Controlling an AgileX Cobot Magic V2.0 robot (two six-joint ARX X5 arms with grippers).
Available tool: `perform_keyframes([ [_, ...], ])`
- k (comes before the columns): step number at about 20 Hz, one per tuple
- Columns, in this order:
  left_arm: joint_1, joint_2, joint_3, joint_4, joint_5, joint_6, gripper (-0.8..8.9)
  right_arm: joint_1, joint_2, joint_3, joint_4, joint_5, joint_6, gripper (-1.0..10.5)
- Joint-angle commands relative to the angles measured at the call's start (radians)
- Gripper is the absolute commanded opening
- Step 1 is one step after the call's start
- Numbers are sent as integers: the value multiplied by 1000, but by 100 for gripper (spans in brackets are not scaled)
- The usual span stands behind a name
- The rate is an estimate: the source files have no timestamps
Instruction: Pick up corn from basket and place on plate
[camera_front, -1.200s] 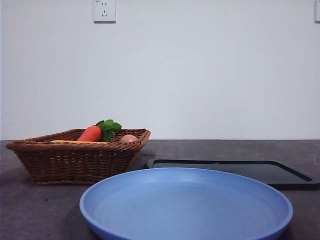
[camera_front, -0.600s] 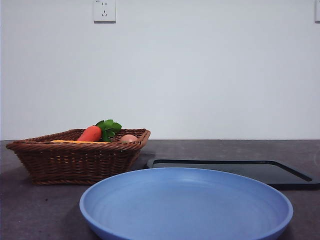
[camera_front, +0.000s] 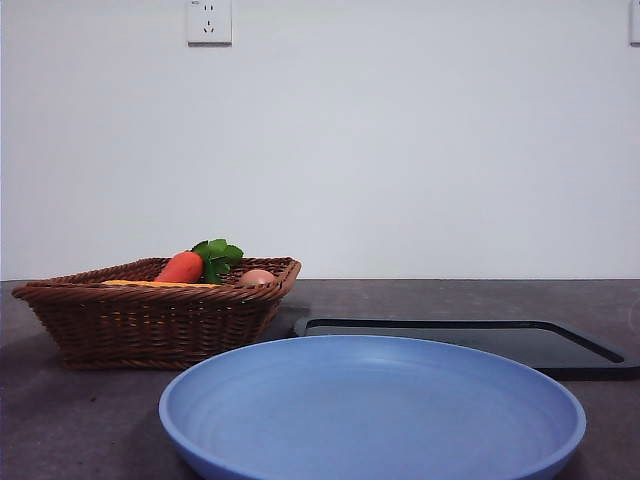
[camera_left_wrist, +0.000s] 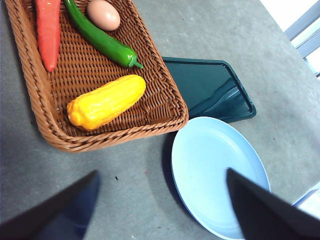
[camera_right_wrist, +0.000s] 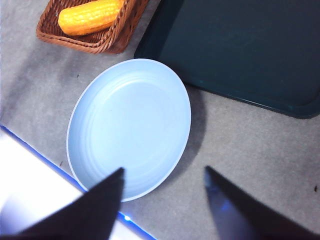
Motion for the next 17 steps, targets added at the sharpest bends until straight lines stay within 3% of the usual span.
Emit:
perform_keyframes([
  [1, -1, 6, 18, 8, 6, -5, 447, 5, 38, 18, 29, -4, 25, 326],
  [17, -1, 6, 18, 18, 6, -5, 445, 187, 659, 18, 387, 7, 55, 309],
])
